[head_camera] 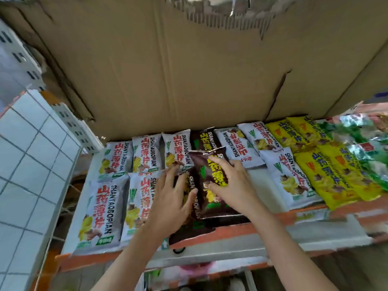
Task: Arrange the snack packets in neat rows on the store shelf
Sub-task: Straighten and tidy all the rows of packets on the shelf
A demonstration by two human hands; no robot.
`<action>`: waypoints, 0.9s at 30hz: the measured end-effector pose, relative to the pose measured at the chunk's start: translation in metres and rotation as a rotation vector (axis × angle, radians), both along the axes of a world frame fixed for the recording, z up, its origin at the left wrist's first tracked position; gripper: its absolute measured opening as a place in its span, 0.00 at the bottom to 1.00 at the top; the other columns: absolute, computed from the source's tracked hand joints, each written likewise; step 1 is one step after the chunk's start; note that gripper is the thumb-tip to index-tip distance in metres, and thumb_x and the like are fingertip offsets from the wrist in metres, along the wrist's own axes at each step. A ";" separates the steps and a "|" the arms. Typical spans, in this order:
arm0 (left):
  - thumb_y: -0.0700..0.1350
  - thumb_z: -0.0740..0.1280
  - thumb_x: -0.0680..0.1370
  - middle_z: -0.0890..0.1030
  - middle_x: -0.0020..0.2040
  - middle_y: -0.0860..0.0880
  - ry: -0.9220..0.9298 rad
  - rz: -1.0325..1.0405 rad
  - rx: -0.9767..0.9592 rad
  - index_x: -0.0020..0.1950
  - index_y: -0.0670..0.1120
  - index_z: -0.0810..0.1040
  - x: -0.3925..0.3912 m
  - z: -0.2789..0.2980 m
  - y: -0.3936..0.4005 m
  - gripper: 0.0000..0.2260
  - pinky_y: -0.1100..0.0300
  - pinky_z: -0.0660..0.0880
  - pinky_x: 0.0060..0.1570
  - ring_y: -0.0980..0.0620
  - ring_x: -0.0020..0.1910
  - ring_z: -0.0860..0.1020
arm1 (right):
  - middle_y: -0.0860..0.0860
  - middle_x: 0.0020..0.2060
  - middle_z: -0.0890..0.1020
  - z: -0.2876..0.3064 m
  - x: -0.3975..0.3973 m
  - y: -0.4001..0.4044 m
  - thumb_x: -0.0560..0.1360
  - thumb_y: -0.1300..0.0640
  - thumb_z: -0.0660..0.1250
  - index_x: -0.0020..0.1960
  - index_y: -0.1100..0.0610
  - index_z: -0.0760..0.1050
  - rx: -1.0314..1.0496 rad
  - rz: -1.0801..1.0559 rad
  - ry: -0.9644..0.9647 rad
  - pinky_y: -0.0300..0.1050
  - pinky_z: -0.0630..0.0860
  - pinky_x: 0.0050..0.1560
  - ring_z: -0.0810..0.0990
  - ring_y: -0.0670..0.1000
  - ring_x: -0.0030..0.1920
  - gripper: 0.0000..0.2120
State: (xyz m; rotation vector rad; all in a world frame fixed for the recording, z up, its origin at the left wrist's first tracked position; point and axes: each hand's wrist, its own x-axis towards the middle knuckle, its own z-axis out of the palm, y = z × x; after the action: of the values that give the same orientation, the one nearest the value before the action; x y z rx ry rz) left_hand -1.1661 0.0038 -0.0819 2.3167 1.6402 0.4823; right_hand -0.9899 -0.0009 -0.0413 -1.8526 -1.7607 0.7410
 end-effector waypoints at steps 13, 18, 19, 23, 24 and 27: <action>0.68 0.44 0.74 0.54 0.75 0.43 0.116 0.191 -0.045 0.71 0.52 0.64 0.052 -0.019 -0.011 0.32 0.42 0.53 0.71 0.42 0.74 0.48 | 0.53 0.73 0.56 -0.033 0.101 -0.005 0.76 0.38 0.55 0.74 0.39 0.53 -0.086 0.003 -0.535 0.57 0.56 0.69 0.52 0.58 0.72 0.28; 0.53 0.61 0.77 0.57 0.70 0.39 0.105 0.427 -0.065 0.71 0.48 0.62 0.066 -0.012 -0.014 0.24 0.40 0.60 0.65 0.35 0.69 0.56 | 0.55 0.66 0.65 -0.026 0.133 -0.002 0.77 0.43 0.57 0.68 0.50 0.66 0.160 -0.155 -0.475 0.53 0.63 0.63 0.61 0.58 0.65 0.22; 0.51 0.61 0.77 0.59 0.69 0.39 0.102 0.450 -0.060 0.70 0.46 0.63 0.069 -0.010 -0.013 0.23 0.40 0.60 0.65 0.35 0.68 0.58 | 0.57 0.64 0.66 -0.027 0.143 0.000 0.77 0.45 0.59 0.69 0.52 0.65 0.137 -0.188 -0.486 0.53 0.63 0.62 0.62 0.59 0.63 0.23; 0.48 0.61 0.75 0.69 0.63 0.40 0.011 0.328 0.127 0.63 0.42 0.73 0.089 -0.007 -0.009 0.19 0.42 0.64 0.64 0.37 0.65 0.65 | 0.61 0.65 0.65 -0.037 0.168 0.002 0.76 0.44 0.60 0.75 0.55 0.50 -0.122 -0.149 -0.492 0.52 0.67 0.60 0.65 0.62 0.64 0.34; 0.50 0.60 0.75 0.71 0.63 0.41 -0.012 0.271 0.140 0.62 0.42 0.74 0.097 -0.007 -0.009 0.19 0.43 0.65 0.64 0.39 0.65 0.66 | 0.62 0.65 0.65 -0.040 0.170 0.002 0.76 0.44 0.60 0.75 0.54 0.48 -0.143 -0.134 -0.476 0.52 0.67 0.60 0.65 0.63 0.65 0.35; 0.54 0.60 0.77 0.69 0.67 0.46 0.029 0.165 0.061 0.66 0.46 0.72 0.116 -0.009 -0.013 0.21 0.47 0.62 0.68 0.43 0.68 0.64 | 0.62 0.61 0.70 -0.037 0.175 0.004 0.76 0.48 0.63 0.75 0.51 0.51 -0.076 -0.136 -0.385 0.53 0.68 0.57 0.68 0.62 0.62 0.33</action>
State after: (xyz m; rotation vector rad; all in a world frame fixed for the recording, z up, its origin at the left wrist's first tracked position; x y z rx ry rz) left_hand -1.0504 -0.0087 -0.0909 2.2504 1.8651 0.5430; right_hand -0.8151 0.0030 -0.0786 -2.2602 -1.8253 0.4240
